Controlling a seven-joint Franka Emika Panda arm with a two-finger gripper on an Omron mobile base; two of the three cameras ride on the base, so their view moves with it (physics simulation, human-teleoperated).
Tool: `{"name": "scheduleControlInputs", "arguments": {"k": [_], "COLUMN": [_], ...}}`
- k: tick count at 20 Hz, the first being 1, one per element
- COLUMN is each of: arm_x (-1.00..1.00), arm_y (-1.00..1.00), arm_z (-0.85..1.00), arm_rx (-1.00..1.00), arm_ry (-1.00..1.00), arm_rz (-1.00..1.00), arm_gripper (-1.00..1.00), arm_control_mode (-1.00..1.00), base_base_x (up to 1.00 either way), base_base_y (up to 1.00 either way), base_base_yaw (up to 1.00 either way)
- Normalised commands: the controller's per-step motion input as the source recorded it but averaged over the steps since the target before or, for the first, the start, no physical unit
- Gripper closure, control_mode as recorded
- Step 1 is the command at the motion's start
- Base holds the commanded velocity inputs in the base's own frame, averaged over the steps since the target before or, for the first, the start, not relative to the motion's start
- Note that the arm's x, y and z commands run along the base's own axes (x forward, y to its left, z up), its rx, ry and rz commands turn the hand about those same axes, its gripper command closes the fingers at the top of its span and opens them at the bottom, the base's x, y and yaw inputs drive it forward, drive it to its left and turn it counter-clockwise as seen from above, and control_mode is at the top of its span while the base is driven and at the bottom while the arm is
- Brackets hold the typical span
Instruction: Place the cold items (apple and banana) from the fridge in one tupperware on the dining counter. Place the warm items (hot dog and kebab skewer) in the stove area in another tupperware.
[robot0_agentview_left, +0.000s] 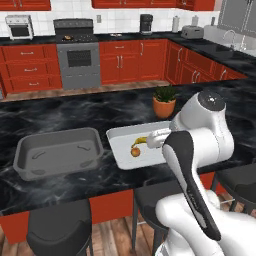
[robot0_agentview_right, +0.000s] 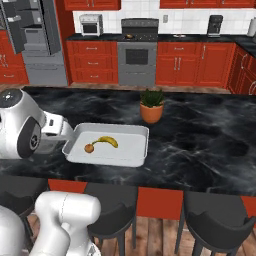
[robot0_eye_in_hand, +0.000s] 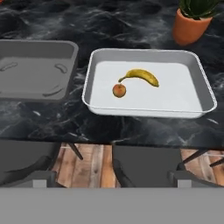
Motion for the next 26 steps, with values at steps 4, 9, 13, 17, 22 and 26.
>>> {"name": "scheduleControlInputs", "arguments": {"k": [4, 9, 13, 17, 22, 26], "arm_x": [-0.46, -0.44, -0.21, 0.00, 0.00, 0.00], "arm_y": [-0.40, -0.03, 0.02, 0.00, 0.00, 0.00], "arm_z": [0.12, -0.12, -0.05, 0.00, 0.00, 0.00], "arm_rx": [0.13, 0.00, 0.00, 0.00, 0.00, 0.00], "arm_ry": [-0.04, -0.07, -0.04, 0.00, 0.00, 0.00], "arm_rz": [-0.05, 0.00, 0.00, 0.00, 0.00, 0.00], "arm_gripper": [-1.00, -1.00, -1.00, -1.00, -1.00, -1.00], "arm_control_mode": [-1.00, -1.00, 1.00, 1.00, 1.00, 1.00], "base_base_x": [0.00, 0.00, -0.63, -0.48, -0.10, 0.00], "base_base_y": [0.00, 0.00, 0.41, 0.98, 1.00, 1.00], "base_base_yaw": [0.00, 0.00, 0.04, 0.00, 0.00, 0.00]}}
